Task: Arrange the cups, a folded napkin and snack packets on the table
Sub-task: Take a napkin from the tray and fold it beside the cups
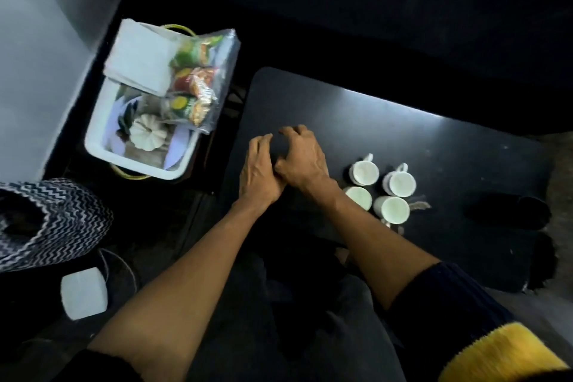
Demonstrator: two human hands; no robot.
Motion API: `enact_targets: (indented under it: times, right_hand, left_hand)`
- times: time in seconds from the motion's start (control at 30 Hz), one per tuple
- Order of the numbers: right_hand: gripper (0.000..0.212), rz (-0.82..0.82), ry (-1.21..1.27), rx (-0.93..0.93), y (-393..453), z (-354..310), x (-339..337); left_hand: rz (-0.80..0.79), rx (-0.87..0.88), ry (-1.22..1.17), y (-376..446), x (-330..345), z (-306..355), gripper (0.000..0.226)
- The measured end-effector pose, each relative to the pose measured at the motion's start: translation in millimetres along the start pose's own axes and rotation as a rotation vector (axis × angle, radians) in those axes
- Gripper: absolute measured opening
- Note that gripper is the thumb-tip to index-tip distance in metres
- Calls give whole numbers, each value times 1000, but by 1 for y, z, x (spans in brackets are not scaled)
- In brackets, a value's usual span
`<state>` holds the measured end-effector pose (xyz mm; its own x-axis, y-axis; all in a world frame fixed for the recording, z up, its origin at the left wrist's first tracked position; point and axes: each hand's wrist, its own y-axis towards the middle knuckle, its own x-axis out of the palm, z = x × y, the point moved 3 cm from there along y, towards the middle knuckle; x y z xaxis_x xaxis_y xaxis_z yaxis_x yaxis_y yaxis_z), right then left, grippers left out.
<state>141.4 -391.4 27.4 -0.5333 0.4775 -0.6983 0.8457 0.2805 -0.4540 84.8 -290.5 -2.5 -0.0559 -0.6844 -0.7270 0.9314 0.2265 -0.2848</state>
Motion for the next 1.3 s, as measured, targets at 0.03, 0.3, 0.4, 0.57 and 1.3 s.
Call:
enact_targets:
  times: [0.03,0.3,0.4,0.57,1.3]
  right_hand:
    - [61,-13,-19,-15,8,-23,11]
    - [62,-53,-43,-111,65,-167,87]
    - [57,-43,-72,-130,82,-197,106]
    - [57,-83,-142,-150,113,-223,128]
    - [64,-157,-463,-275,260,-280,194]
  left_hand:
    - [8,-12,-8,5,-19,-18,67]
    - [101,-140,15,40,-148,-146,62]
    - [97,-180,2,53,-167,-178,65]
    - [131,-344,-180,83,-178,-210,60]
    - [325,-876,-1157,214,-211,-255,28]
